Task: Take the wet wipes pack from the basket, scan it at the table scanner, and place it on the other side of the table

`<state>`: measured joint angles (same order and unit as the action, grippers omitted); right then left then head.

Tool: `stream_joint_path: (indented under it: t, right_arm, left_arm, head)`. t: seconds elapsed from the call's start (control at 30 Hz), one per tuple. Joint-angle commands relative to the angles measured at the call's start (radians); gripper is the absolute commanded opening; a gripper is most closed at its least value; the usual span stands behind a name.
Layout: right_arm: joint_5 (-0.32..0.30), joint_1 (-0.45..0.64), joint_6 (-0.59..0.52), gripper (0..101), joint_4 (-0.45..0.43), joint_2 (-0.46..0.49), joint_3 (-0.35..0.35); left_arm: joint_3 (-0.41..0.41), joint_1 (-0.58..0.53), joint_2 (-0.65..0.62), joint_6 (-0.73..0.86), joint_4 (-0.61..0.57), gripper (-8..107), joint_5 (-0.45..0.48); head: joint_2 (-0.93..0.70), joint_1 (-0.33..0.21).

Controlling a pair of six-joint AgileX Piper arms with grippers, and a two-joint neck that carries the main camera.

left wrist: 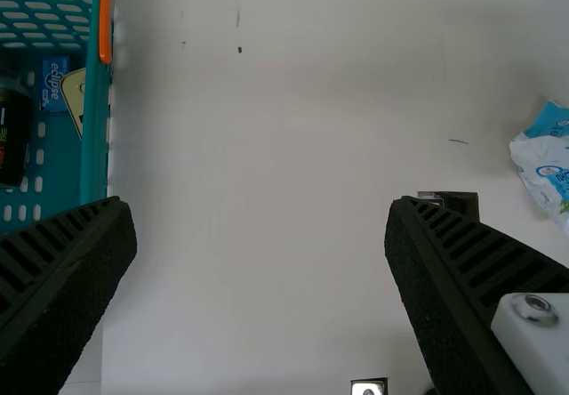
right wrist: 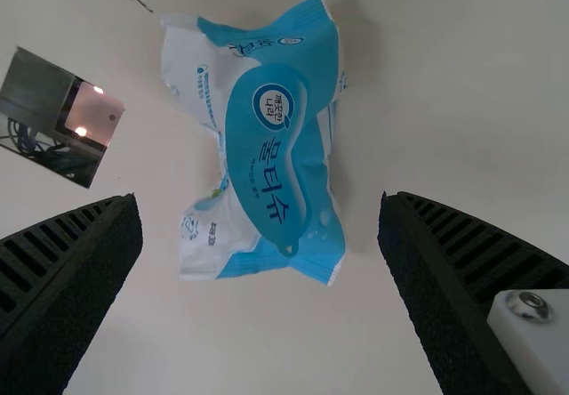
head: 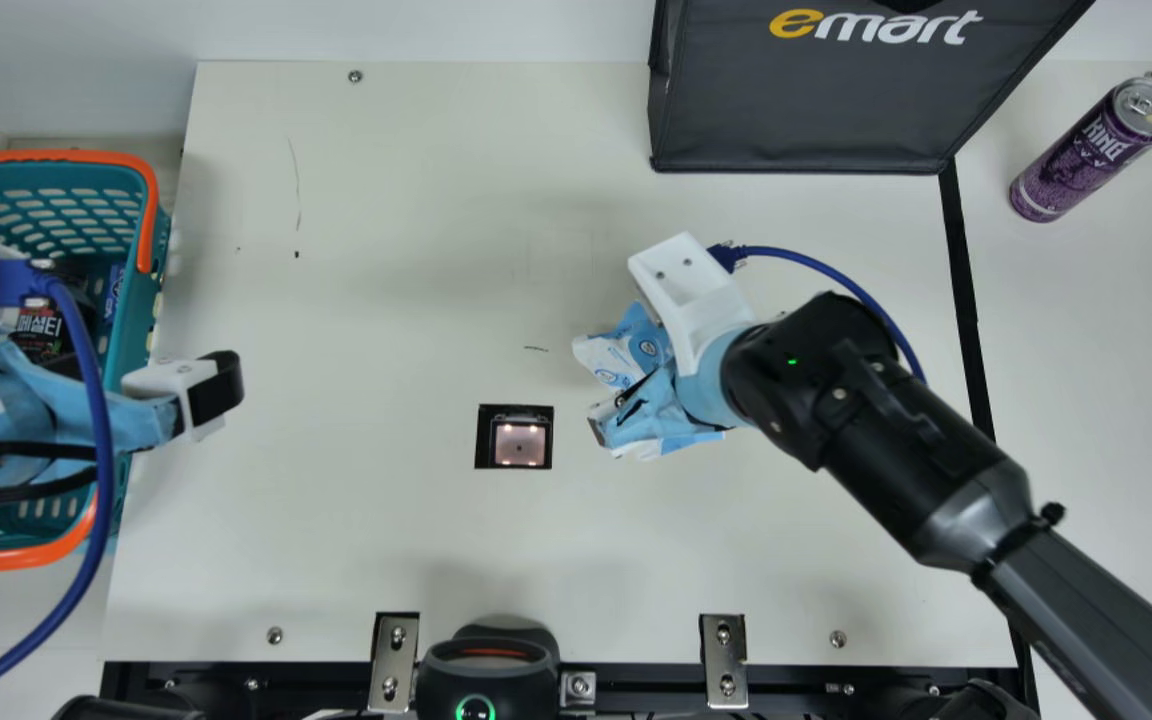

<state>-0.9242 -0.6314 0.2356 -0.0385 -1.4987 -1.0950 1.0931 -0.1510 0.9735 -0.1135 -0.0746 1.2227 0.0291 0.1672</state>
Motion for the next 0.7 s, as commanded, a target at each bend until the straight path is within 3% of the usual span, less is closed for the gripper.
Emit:
stream_joint_path:
  t: [0.0, 0.27, 0.67]
  right_arm:
    - [0.015, -0.014, 0.031, 95, -0.038, -0.021, 0.005]
    - [0.070, -0.051, 0.135, 95, -0.112, -0.095, 0.021]
    - [0.118, -0.060, 0.220, 95, -0.120, -0.170, 0.037]
  left_arm:
    - [0.000, 0.000, 0.000, 0.000, 0.000, 90, 0.000]
    - [0.000, 0.000, 0.000, 0.000, 0.000, 90, 0.000]
    - [0.000, 0.000, 0.000, 0.000, 0.000, 90, 0.000]
  head:
    - [-0.002, -0.029]
    - [-0.002, -0.029]
    - [-0.002, -0.029]
